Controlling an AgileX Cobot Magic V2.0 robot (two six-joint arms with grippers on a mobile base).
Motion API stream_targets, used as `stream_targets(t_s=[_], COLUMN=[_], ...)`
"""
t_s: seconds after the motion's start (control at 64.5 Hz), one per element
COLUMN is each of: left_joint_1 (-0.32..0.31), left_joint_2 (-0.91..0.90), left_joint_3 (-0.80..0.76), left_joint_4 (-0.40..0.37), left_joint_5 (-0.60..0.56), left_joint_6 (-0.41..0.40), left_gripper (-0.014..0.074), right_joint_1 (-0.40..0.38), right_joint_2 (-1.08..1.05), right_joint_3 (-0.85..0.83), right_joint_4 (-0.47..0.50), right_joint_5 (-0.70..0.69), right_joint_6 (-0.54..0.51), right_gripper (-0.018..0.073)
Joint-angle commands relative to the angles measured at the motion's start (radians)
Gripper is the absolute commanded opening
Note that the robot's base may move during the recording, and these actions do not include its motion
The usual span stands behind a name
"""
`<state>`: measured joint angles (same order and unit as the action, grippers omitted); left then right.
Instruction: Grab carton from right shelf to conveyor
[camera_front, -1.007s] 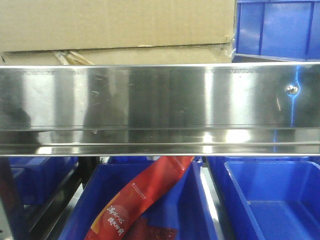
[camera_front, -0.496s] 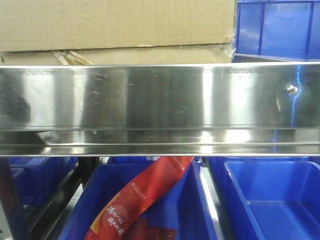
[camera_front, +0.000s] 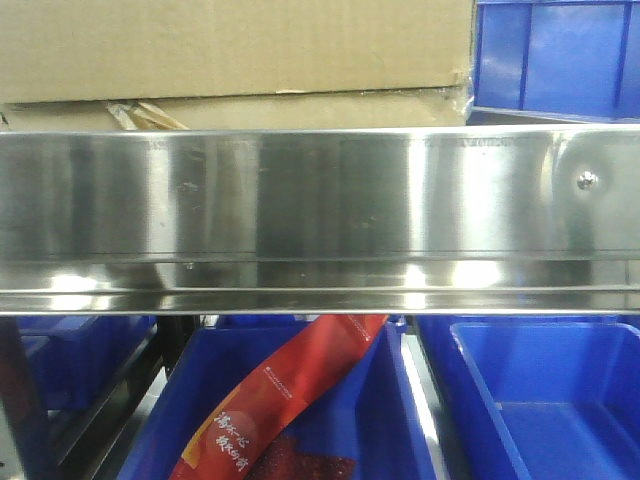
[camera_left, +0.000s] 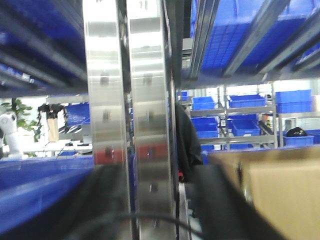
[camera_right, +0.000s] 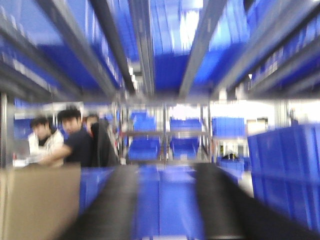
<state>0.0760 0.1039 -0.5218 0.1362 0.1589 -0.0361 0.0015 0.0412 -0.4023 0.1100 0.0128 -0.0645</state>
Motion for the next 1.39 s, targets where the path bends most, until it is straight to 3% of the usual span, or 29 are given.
stream_targets(t_s=[0.0, 0.108, 0.279, 0.434, 0.635, 0.728, 0.868, 1.054, 1.255, 1.379], left_joint_1=[-0.029, -0.055, -0.108, -0.255, -0.472, -0.529, -0.514, -0.398, -0.300, -0.268], left_joint_2=[0.086, 0.200, 0.353, 0.480, 0.664, 0.760, 0.916, 1.136, 1.351, 1.442], left_joint_3=[-0.105, -0.223, -0.358, -0.464, -0.589, -0.656, -0.817, -1.109, -1.391, -1.513], left_joint_4=[0.011, 0.011, 0.001, -0.022, -0.019, -0.018, -0.018, -0.021, -0.067, -0.063], left_joint_5=[0.065, 0.126, 0.168, 0.214, 0.281, 0.296, 0.418, 0.665, 0.884, 0.979], left_joint_6=[0.007, 0.009, 0.009, 0.009, 0.009, 0.009, -0.022, -0.120, -0.124, -0.124], left_gripper=[0.0360, 0.0447, 0.0540, 0.0536, 0.0536, 0.0536, 0.0536, 0.0536, 0.0536, 0.0536], right_joint_1=[-0.001, 0.002, 0.046, 0.147, 0.355, 0.439, 0.481, 0.477, 0.477, 0.477], right_joint_2=[0.050, 0.117, 0.245, 0.380, 0.606, 0.728, 0.932, 1.202, 1.466, 1.599], right_joint_3=[-0.075, -0.134, -0.211, -0.329, -0.521, -0.630, -0.817, -1.174, -1.579, -1.780], right_joint_4=[0.003, 0.003, 0.011, 0.100, 0.105, 0.105, 0.105, 0.100, -0.119, -0.153], right_joint_5=[0.002, 0.006, 0.027, 0.137, 0.281, 0.329, 0.468, 0.731, 1.058, 1.208], right_joint_6=[0.002, 0.002, 0.002, 0.002, 0.002, 0.002, 0.002, 0.008, 0.182, 0.190], right_gripper=[0.0397, 0.0577, 0.0559, 0.0559, 0.0559, 0.0559, 0.0559, 0.0559, 0.0559, 0.0559])
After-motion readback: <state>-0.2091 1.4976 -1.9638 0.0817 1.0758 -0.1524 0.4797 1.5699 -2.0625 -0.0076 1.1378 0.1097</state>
